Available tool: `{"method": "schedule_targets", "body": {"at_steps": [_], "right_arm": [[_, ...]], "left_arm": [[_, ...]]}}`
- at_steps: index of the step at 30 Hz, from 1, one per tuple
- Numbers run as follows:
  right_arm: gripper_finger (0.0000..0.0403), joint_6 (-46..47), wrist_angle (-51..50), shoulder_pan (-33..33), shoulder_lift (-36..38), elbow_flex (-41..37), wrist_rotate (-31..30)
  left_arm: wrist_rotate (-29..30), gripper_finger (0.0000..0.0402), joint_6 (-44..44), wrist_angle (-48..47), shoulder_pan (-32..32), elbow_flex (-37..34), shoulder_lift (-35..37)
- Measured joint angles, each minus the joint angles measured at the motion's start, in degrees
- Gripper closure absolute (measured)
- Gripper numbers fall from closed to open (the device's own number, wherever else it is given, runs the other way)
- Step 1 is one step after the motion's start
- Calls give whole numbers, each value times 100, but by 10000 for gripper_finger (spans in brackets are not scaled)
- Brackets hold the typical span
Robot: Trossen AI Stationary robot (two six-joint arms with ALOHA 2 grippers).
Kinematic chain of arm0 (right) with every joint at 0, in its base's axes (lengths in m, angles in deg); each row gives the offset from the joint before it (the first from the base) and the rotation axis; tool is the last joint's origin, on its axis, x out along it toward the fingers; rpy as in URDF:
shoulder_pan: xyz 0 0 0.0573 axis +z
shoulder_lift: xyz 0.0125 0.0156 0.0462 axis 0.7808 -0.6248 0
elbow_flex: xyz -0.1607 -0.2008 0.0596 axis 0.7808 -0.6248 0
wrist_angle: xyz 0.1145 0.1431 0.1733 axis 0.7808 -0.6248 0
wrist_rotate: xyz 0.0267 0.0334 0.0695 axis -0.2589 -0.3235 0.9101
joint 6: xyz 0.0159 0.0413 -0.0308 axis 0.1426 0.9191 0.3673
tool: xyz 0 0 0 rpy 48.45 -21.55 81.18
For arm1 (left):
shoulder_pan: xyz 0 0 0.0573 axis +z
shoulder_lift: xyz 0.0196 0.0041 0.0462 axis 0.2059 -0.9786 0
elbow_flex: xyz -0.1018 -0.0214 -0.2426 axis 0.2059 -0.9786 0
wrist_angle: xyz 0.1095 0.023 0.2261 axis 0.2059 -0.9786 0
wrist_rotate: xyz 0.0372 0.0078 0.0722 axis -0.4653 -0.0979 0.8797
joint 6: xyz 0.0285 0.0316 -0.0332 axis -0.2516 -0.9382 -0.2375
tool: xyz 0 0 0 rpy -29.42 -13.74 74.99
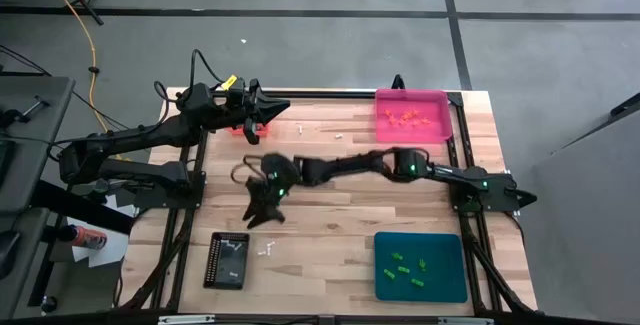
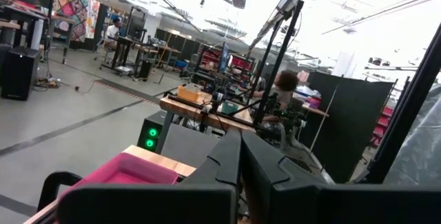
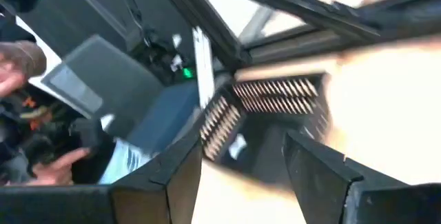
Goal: Sort Halloween decoration
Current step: Put the white bone toy into the black bin
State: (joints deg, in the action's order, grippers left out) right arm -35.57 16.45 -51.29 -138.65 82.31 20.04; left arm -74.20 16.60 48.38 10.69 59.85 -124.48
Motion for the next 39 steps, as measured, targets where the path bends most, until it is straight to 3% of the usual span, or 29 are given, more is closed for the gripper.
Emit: {"method": "schedule_targets", "body": {"at_steps": [3,5,10,15,18,21,25,32,36,39], "right_arm": [[206,-608,-1202,-259,307,-4,246],[206,-1483,-2368,-355,585,-40,150],[206,-3766,-5533,-393,1143,-48,-754],[206,-4782,-7757,-517,1187,-68,-693],[206,-5039,-8268,-548,1294,-404,-560],[206,-5002,-8038,-533,1743,-1296,-446],[206,-4330,-6766,-519,2954,-3270,-618],[206,-1827,-3996,-524,5832,-6697,-2073],[206,-357,-2174,-454,7274,-7861,-3016],[206,79,-725,-434,7943,-8396,-3786]], "left_arm": [[0,401,-341,-32,7,-2,4],[83,401,-629,-120,47,-9,66],[381,401,-512,-13,127,-7,111],[404,401,-471,27,235,-7,177],[412,401,-451,36,260,-7,245],[410,401,-455,16,260,-7,336],[419,401,-539,1,261,-5,478],[424,401,-598,-19,264,-4,531],[414,401,-248,-113,254,-4,460],[178,401,46,-386,243,-4,396]]}}
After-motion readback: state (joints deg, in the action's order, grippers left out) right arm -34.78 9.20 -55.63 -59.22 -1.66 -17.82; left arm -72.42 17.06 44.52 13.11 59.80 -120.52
